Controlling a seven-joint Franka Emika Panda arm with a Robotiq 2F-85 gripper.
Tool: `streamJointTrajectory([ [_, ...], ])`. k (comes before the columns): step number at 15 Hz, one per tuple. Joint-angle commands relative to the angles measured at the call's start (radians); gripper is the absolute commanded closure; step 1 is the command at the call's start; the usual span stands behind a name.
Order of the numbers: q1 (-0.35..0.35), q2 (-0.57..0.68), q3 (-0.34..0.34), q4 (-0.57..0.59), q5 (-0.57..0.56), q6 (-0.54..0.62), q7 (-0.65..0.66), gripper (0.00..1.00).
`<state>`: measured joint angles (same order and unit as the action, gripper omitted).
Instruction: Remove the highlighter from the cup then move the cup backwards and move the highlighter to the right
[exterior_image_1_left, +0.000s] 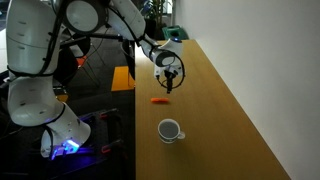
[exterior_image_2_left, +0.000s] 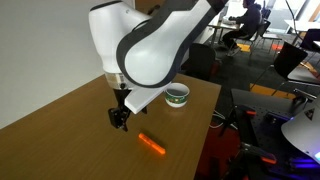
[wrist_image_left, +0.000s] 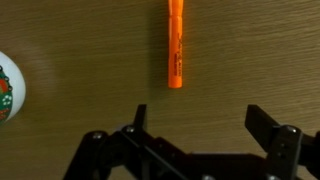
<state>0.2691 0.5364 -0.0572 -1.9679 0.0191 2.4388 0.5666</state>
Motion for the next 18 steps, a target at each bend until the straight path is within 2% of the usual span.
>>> streamJointTrajectory([
  [1, -0.017, -0.132, -0.011, -0.119, 0.016, 0.025, 0.070, 0.00],
  [7, -0.072, -0.303, -0.028, -0.301, 0.042, 0.071, 0.257, 0.00],
  [11, -0.118, -0.398, -0.035, -0.426, 0.036, 0.146, 0.378, 0.00],
  [18, -0.217, -0.483, -0.049, -0.561, 0.039, 0.246, 0.543, 0.00],
])
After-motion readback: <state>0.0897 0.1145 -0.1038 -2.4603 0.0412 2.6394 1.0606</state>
